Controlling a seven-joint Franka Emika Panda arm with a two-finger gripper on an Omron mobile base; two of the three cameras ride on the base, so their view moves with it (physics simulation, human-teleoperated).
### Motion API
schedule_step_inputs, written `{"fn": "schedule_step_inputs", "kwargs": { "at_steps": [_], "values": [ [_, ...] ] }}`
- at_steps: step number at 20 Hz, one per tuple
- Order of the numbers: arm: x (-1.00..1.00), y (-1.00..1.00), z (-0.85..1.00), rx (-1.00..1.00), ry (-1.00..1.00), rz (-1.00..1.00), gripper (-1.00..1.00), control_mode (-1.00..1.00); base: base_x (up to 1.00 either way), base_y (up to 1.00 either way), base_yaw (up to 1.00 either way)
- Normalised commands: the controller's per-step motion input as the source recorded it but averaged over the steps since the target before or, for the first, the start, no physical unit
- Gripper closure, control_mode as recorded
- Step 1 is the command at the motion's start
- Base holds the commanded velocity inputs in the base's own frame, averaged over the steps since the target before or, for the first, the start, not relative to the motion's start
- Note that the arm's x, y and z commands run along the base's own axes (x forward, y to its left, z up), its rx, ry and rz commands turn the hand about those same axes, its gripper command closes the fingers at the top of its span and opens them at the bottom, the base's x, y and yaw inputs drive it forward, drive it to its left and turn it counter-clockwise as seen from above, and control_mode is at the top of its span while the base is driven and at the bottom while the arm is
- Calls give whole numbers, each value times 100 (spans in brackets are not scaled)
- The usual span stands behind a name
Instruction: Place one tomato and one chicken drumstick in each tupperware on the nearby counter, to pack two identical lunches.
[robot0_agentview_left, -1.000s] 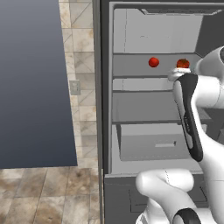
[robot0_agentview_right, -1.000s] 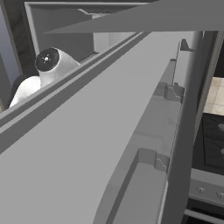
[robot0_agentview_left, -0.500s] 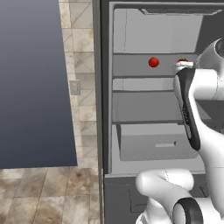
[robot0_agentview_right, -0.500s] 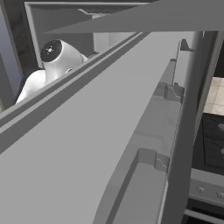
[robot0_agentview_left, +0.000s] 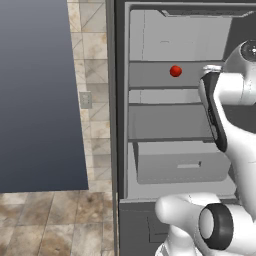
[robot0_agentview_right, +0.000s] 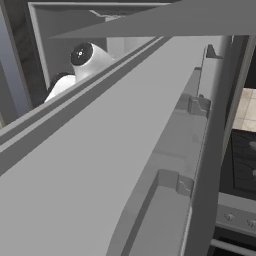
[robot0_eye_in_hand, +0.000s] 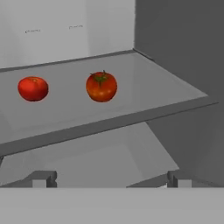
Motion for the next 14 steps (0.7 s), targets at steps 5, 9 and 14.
{"fn": "schedule_step_inputs", "kwargs": {
  "at_steps": [5, 9, 14],
  "values": [
    [62, -37, 0, 0, 0, -1, -100, -100, 0, 0, 0],
    [42, -9, 0, 0, 0, 0, -100, -100, 0, 0, 0],
    [34, 0, 0, 0, 0, 0, -100, -100, 0, 0, 0]
  ]
}}
